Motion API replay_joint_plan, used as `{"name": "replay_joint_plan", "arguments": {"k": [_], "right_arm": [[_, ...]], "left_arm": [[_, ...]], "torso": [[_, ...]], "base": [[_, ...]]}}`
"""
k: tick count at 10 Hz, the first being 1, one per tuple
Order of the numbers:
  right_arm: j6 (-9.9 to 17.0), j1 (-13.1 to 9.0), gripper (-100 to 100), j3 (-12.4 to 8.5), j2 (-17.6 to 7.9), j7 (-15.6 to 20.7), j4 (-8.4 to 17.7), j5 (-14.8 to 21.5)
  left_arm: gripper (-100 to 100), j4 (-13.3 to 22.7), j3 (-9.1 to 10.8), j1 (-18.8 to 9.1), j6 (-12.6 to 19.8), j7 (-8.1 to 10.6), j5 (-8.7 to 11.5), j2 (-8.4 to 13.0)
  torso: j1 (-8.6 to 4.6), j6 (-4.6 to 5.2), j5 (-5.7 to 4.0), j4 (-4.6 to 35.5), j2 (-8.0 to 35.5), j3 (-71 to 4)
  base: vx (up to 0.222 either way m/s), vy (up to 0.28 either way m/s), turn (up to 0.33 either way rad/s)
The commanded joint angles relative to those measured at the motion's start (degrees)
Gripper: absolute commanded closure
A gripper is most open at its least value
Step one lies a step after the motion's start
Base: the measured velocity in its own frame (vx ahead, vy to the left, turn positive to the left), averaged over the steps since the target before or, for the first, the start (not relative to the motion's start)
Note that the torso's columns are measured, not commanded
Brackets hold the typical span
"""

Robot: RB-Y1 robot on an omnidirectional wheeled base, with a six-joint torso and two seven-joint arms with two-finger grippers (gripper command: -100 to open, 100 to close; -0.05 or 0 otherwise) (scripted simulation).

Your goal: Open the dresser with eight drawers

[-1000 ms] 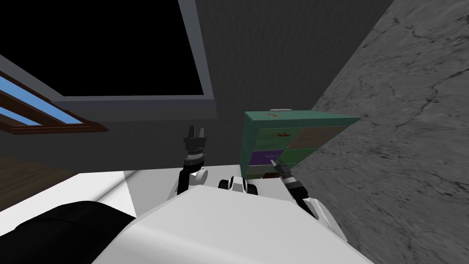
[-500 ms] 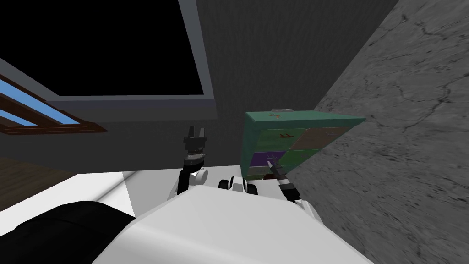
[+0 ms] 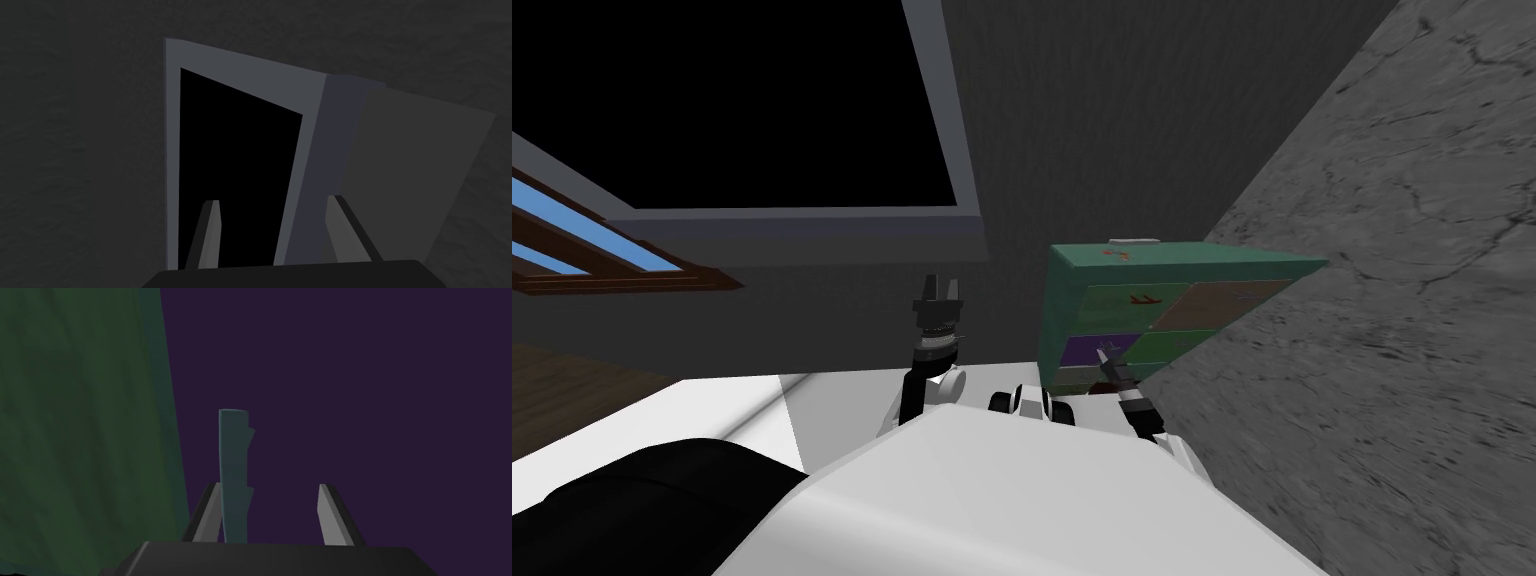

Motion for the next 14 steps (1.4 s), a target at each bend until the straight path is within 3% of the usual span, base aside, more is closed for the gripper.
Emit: {"name": "replay_joint_plan", "arguments": {"k": [1, 5, 8, 9, 14], "right_arm": [[-0.2, 0.3, 100, 0.0, -0.4, -0.6, -0.5, -0.1], [-0.5, 0.5, 100, 0.0, -0.9, -1.3, -1.6, -0.3], [-0.9, 1.8, 100, 0.2, -1.6, -2.1, -1.4, -0.1], [0.7, 0.4, -100, 0.0, -3.6, -4.5, -3.1, -0.2], [5.2, -1.1, -100, -0.2, -8.5, -10.9, -6.4, 0.4]], "left_arm": [[0, 0.0, 0.0, 0.0, 0.0, 0.0, 0.0, 0.0], [0, 0.0, 0.0, 0.0, 0.0, 0.0, 0.0, 0.0], [0, 0.0, 0.0, 0.0, 0.0, 0.0, 0.0, 0.0], [0, 0.0, 0.0, 0.0, 0.0, 0.0, 0.0, 0.0], [0, 0.0, 0.0, 0.0, 0.0, 0.0, 0.0, 0.0]], "torso": [[-0.28, 0.0, -0.32, -0.3, 0.0, 0.1], [-0.06, -0.08, -0.23, -0.3, -0.4, -0.2], [-0.33, 0.06, -0.29, -0.3, -0.2, 0.0], [-0.31, 0.08, -0.34, -0.4, -0.2, 0.0], [0.07, -0.01, 0.02, 0.0, -0.1, 0.0]], "base": [[-0.152, -0.013, -0.025], [-0.165, -0.006, -0.026], [-0.178, -0.042, -0.017], [-0.127, 0.034, 0.017], [-0.022, 0.056, 0.024]]}}
